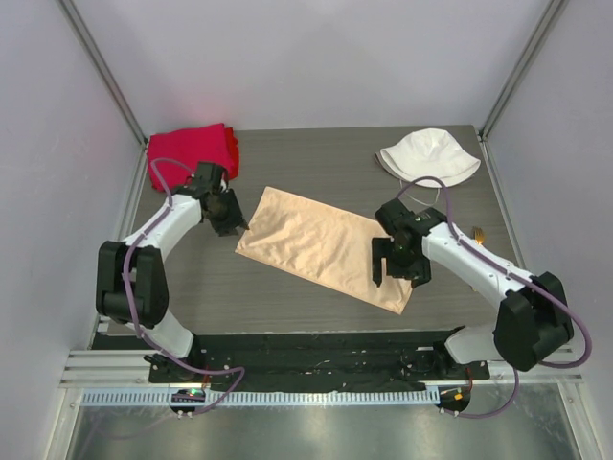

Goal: Fold the napkin into a case and place the utensils inside
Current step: Fold and flatten the napkin at the center of the board, then smooth out the rectangle-folded napkin at the center of the board.

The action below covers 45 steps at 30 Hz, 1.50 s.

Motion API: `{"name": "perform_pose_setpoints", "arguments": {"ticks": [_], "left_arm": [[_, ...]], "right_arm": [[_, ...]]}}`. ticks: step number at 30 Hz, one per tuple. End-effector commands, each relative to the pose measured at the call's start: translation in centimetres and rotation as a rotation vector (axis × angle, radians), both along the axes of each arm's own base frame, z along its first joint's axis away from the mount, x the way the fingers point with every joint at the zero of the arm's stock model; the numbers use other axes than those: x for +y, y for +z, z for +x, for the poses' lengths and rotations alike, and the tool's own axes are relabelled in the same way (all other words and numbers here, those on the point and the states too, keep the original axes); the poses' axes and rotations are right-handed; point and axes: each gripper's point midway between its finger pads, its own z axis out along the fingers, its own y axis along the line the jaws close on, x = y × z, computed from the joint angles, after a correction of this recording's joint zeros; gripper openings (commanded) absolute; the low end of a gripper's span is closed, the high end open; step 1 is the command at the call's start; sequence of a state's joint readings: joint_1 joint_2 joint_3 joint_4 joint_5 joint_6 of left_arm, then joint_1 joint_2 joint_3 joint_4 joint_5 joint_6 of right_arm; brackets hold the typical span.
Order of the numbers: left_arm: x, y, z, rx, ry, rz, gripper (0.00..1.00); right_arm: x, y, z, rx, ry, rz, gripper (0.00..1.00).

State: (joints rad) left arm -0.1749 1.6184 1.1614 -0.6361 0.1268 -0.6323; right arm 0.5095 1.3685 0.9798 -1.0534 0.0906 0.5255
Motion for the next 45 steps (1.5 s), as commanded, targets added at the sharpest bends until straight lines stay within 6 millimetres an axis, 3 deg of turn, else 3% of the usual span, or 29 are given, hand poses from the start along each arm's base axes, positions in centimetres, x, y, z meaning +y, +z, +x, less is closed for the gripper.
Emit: {"name": "perform_pose_setpoints", "arguments": {"ticks": [1,2,4,5,6,8,10,14,21,29,36,39,40,42,43,45], "left_arm": [[-3.5,0.1,0.0,-0.003,-0.062,-0.100,0.32],[-3.6,-0.5,-0.2,0.014,-0.059,-0.108,0.26],[-3.7,-1.4,-0.2,0.031,-0.056,-0.110,0.19],[-3.6,-1.7,-0.1,0.034,-0.055,-0.102,0.16],[-3.5,-2.5,-0.3,0.052,-0.056,-0.092,0.14],[-2.9,-3.2,-0.2,0.055,-0.047,-0.058,0.13],[-2.5,-4.2,-0.6,0.078,-0.046,-0.034,0.13],[-1.7,-6.0,-1.4,0.119,-0.029,0.005,0.10],[-0.2,-8.0,-2.2,0.164,0.014,0.075,0.09],[3.2,-8.6,-3.5,0.200,0.110,0.128,0.08],[6.0,-7.7,-4.9,0.186,0.174,0.191,0.08],[6.2,-5.7,-4.5,0.134,0.171,0.197,0.10],[6.0,-3.8,-3.8,0.071,0.165,0.183,0.13],[4.7,-1.7,-3.1,0.003,0.120,0.154,0.20],[3.9,-0.4,-2.3,-0.047,0.104,0.132,0.22],[0.3,1.7,-1.6,-0.119,0.026,0.000,0.25]], "right_arm": [[0.6,2.0,0.1,-0.054,-0.013,0.066,0.87],[1.8,1.9,0.9,-0.078,-0.010,0.120,0.84],[2.1,0.2,1.0,-0.052,-0.030,0.125,0.77],[2.5,-0.2,1.6,-0.067,-0.031,0.134,0.67],[3.0,-1.0,1.1,-0.033,-0.031,0.159,0.64],[2.7,-1.9,1.3,-0.038,-0.049,0.149,0.52],[2.2,-2.9,0.7,-0.016,-0.054,0.130,0.50],[0.1,-4.5,-0.3,0.004,-0.158,0.083,0.32],[-2.5,-7.1,-2.5,0.020,-0.297,0.003,0.29],[-3.6,-7.2,-1.0,-0.061,-0.306,-0.047,0.30],[-1.3,-7.2,0.8,-0.076,-0.240,0.046,0.31],[-0.8,-5.5,2.5,-0.126,-0.208,0.062,0.31],[-1.1,-4.6,2.7,-0.136,-0.204,0.041,0.33],[-1.0,-1.5,5.7,-0.244,-0.184,0.038,0.38],[-0.9,-0.3,7.0,-0.301,-0.181,0.035,0.49],[0.0,1.9,9.6,-0.387,-0.164,0.085,0.59]]}}
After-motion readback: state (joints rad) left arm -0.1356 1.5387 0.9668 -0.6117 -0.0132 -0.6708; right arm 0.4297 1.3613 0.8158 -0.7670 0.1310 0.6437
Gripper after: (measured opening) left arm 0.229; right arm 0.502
